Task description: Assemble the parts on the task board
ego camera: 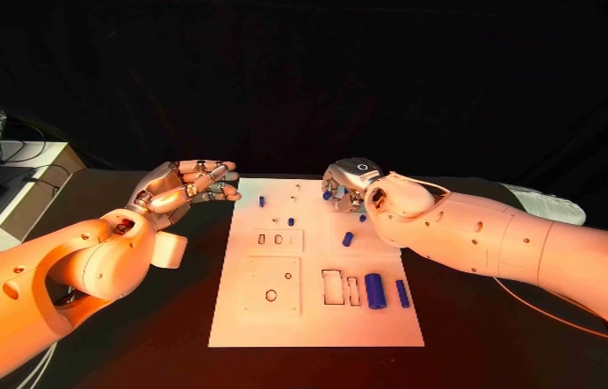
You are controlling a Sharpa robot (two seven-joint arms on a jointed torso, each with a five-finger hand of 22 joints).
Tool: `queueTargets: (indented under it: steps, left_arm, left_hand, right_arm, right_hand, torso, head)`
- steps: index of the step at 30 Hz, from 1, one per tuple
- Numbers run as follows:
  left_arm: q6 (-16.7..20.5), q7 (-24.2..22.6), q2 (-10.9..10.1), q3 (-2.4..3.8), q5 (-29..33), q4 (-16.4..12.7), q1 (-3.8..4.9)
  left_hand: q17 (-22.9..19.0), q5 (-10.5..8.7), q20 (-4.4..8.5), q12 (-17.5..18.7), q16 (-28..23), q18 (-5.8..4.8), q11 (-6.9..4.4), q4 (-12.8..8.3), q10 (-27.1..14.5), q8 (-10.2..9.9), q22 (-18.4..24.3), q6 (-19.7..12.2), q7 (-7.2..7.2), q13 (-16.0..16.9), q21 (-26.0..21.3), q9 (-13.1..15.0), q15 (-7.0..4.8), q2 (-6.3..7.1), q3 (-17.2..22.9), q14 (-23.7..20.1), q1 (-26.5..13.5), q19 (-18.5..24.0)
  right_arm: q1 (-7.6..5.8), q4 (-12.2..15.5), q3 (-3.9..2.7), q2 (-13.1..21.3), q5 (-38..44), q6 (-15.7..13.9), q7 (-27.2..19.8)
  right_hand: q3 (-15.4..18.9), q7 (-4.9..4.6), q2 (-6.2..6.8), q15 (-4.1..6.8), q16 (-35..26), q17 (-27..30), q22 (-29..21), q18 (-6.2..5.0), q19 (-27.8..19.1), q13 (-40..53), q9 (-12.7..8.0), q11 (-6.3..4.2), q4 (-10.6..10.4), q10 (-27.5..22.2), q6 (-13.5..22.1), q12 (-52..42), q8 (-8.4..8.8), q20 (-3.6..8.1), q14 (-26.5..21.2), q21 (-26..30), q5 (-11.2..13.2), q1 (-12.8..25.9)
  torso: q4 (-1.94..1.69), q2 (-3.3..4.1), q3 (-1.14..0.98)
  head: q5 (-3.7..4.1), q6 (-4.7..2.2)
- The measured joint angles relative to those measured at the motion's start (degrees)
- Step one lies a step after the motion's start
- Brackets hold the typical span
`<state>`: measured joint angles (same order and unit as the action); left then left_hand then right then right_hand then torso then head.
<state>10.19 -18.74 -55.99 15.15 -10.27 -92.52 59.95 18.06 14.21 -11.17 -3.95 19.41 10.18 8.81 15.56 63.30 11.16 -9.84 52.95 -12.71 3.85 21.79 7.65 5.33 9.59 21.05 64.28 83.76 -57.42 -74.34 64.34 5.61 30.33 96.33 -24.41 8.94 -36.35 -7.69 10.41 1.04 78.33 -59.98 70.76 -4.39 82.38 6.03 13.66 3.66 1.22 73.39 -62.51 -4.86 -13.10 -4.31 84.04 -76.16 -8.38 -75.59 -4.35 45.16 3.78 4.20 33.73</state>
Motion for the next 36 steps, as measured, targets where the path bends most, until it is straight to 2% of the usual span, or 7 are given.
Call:
queueTargets:
  steps: [8, 15, 27, 36]
  left_arm:
    - [0.0, 0.1, 0.1, 0.0, 0.0, 0.2, 0.0]
    - [0.0, 0.2, 0.2, 0.0, 0.0, 0.1, 0.01]
    - [0.0, 0.3, 0.2, 0.01, -0.1, 0.1, 0.01]
    - [0.0, 0.3, 0.2, 0.03, -0.1, 0.1, 0.01]
  left_hand:
    - [0.0, 0.0, 0.0, 0.0, 0.0, 0.0, 0.0, 0.0, 0.0, 0.0, 0.0, 0.0, 0.0, 0.0, 0.0, 0.0, 0.0, 0.0, 0.0, 0.0, 0.0, 0.0]
    - [0.0, 0.0, 0.0, 0.0, 0.0, 0.0, 0.0, 0.0, 0.0, 0.0, 0.0, 0.0, 0.0, 0.0, 0.0, 0.0, 0.0, 0.0, 0.0, 0.0, 0.0, 0.0]
    - [0.2, 0.0, 0.0, 0.0, 0.0, 0.0, 0.0, 0.0, 0.0, 0.0, -0.1, 0.0, 0.0, 0.0, 0.2, 0.0, 0.0, 0.0, 0.0, 0.0, 0.0, 0.0]
    - [0.2, 0.0, 0.0, 0.0, 0.0, 0.0, 0.0, -0.2, 0.0, -0.2, -0.1, 0.0, 0.0, 0.0, 0.2, 0.0, 0.13, 0.0, 0.2, -0.1, 0.0, 0.0]
  right_arm:
    - [-0.03, -3.0, -0.2, -3.7, 0.2, -2.1, 2.2]
    - [-0.02, -5.9, -0.24, -6.5, 1.1, -3.9, 3.6]
    - [0.03, -6.8, -0.27, -8.5, 2.5, -6.1, 4.5]
    - [0.13, -8.2, -0.28, -9.5, 2.9, -6.6, 4.5]
  right_hand:
    - [0.1, 0.06, 0.0, 0.0, 0.0, 0.0, 0.2, 0.0, 0.0, 0.0, 0.0, -0.11, 0.1, 0.1, 0.0, 0.0, -0.12, 0.02, 0.0, 0.0, 0.1, 0.0]
    - [0.1, 0.09, 0.0, 0.0, 0.0, 0.0, 0.3, 0.0, 0.2, 0.0, 0.0, -0.2, 0.1, 0.2, 0.0, 0.2, -0.12, 0.2, 0.0, -0.2, 0.1, 0.0]
    - [0.2, 0.19, 0.0, -0.01, 0.2, -0.1, 0.5, -0.01, 0.2, 0.0, 0.0, -0.3, 0.1, 0.3, 0.1, 0.6, -0.45, 0.2, 0.0, -0.2, 0.3, 0.0]
    - [0.2, 0.28, 0.01, -0.01, 0.2, -0.2, 0.6, -0.01, 0.4, 0.0, 0.0, -0.31, 0.2, 0.3, 0.2, 0.7, -0.46, -0.01, 0.0, -0.2, 0.0, 0.0]
  torso:
    - [-0.17, 0.21, 0.07]
    - [-0.42, 0.47, 0.26]
    - [-0.9, 0.89, 0.51]
    - [-0.94, 1.12, 0.57]
  head:
    - [-0.11, -0.26]
    - [0.04, -0.39]
    - [0.19, -0.58]
    - [0.01, -0.73]
